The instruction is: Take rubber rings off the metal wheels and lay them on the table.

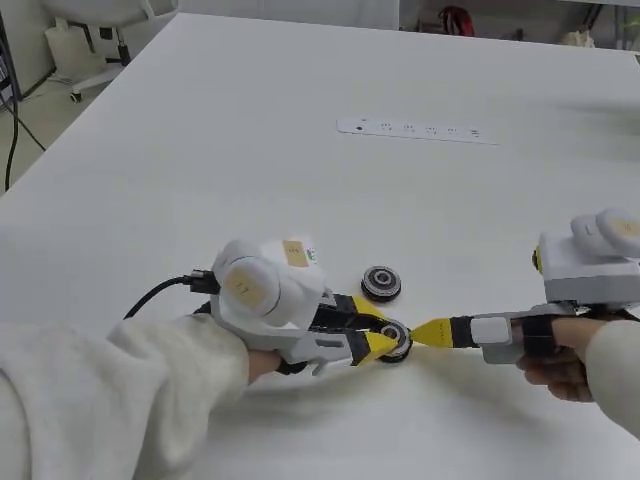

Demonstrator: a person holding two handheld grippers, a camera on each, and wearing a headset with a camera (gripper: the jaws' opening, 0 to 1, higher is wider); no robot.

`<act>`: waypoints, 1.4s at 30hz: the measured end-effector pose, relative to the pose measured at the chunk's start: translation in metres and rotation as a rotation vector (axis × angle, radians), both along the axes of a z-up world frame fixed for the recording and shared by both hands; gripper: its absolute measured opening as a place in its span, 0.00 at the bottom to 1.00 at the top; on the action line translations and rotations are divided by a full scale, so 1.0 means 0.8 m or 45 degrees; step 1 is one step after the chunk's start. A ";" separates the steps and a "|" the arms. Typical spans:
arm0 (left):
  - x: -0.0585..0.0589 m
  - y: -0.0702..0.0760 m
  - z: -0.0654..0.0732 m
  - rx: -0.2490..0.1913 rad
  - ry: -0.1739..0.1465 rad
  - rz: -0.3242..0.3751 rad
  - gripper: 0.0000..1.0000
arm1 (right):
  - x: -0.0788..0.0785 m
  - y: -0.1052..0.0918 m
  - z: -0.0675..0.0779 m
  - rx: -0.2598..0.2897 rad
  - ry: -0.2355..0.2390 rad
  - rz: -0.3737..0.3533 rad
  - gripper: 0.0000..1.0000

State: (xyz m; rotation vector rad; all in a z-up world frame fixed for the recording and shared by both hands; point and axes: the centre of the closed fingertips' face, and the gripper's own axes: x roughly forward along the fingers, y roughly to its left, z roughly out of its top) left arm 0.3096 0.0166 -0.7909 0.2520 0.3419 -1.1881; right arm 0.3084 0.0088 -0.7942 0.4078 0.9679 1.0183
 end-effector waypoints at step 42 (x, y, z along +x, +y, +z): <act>0.000 0.001 0.001 0.011 0.010 0.016 0.14 | -0.003 0.011 0.014 0.013 -0.049 0.059 0.00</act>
